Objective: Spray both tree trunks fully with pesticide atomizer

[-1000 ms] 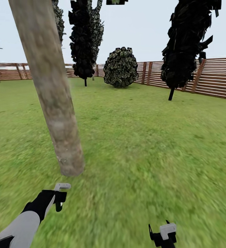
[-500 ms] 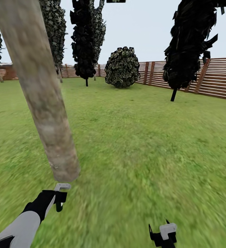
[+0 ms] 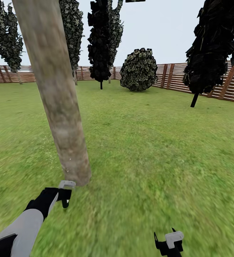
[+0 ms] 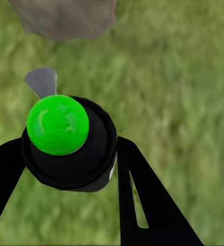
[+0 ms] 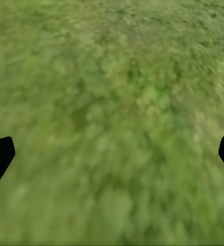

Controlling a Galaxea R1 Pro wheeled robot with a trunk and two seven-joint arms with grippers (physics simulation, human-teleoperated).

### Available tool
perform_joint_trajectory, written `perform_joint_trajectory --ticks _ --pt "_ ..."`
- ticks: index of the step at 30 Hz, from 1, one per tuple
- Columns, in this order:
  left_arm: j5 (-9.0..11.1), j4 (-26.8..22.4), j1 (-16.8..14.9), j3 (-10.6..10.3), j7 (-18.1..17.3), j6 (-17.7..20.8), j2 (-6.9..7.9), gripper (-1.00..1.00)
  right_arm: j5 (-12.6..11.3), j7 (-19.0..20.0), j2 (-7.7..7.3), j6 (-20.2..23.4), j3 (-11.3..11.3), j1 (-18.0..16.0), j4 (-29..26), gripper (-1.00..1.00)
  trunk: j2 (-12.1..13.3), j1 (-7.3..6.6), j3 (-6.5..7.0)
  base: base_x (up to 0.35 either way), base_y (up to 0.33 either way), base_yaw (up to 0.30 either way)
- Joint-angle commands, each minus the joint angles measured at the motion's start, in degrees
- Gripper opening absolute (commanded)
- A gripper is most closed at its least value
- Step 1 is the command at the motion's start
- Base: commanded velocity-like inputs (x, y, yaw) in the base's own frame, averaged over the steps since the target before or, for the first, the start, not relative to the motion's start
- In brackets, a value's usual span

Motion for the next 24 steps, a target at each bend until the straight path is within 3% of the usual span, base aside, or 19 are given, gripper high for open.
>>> perform_joint_trajectory --ticks 1,4,7,9,10,11,12,14,18,20,24 --pt "-0.77 -0.08 -0.88 0.5 -0.59 0.34 -0.2 -1.0 0.62 -0.36 0.0 -0.15 -0.27 -0.04 0.07 1.0 -0.02 -0.01 -0.06 0.0 0.0 0.014" --pt "-0.69 -0.07 -3.09 0.53 -0.65 0.7 -1.58 -1.0 0.62 -0.36 0.0 -0.15 -0.28 -0.04 0.07 1.0 -0.02 -0.01 -0.06 0.0 0.0 0.005" --pt "-0.75 -0.13 -4.48 0.54 -0.66 1.62 -1.29 -1.0 0.62 -0.36 -0.04 -0.15 -0.28 -0.04 0.07 1.0 -0.02 -0.01 -0.06 0.0 0.0 0.0" --pt "-0.81 -0.23 -4.67 0.54 -0.72 3.06 0.3 -1.0 0.62 -0.36 -0.07 -0.11 -0.28 -0.04 0.07 1.0 -0.02 -0.01 -0.06 0.0 0.0 0.0" --pt "-0.69 -0.24 -4.69 0.54 -0.78 3.54 2.2 -1.0 0.62 -0.36 -0.08 -0.09 -0.28 -0.04 0.07 1.0 -0.02 -0.01 -0.06 0.0 0.0 0.0" --pt "-0.64 -0.24 -4.67 0.54 -0.81 3.71 3.16 -1.0 0.62 -0.36 -0.09 -0.1 -0.28 -0.04 0.07 1.0 -0.02 -0.01 -0.06 0.0 0.0 0.0" --pt "-0.62 -0.25 -4.64 0.5 -0.82 3.77 3.42 -1.0 0.62 -0.36 -0.09 -0.09 -0.28 -0.04 0.07 1.0 -0.02 -0.01 -0.06 0.0 0.0 0.0" --pt "-0.66 -0.25 -4.62 0.52 -0.74 3.83 3.25 -1.0 0.62 -0.36 -0.09 -0.11 -0.28 -0.04 0.07 1.0 -0.02 -0.01 -0.06 0.0 0.0 0.0" --pt "-0.68 -1.21 -4.89 0.34 -0.66 3.9 -0.22 -1.0 0.62 -0.36 -0.08 -0.13 -0.28 -0.04 0.07 1.0 -0.02 -0.01 -0.06 0.0 0.0 0.042" --pt "-0.61 -2.95 -5.39 0.35 -0.7 4.0 -1.13 -1.0 0.62 -0.36 -0.03 -0.11 -0.28 -0.04 0.07 1.0 -0.02 -0.01 -0.06 0.0 0.0 0.209" --pt "-0.61 -3.82 -6.55 0.36 -0.79 5.27 -0.48 -1.0 0.62 -0.36 -0.02 -0.1 -0.28 -0.04 0.07 1.0 -0.02 -0.01 -0.06 0.0 0.0 0.266"
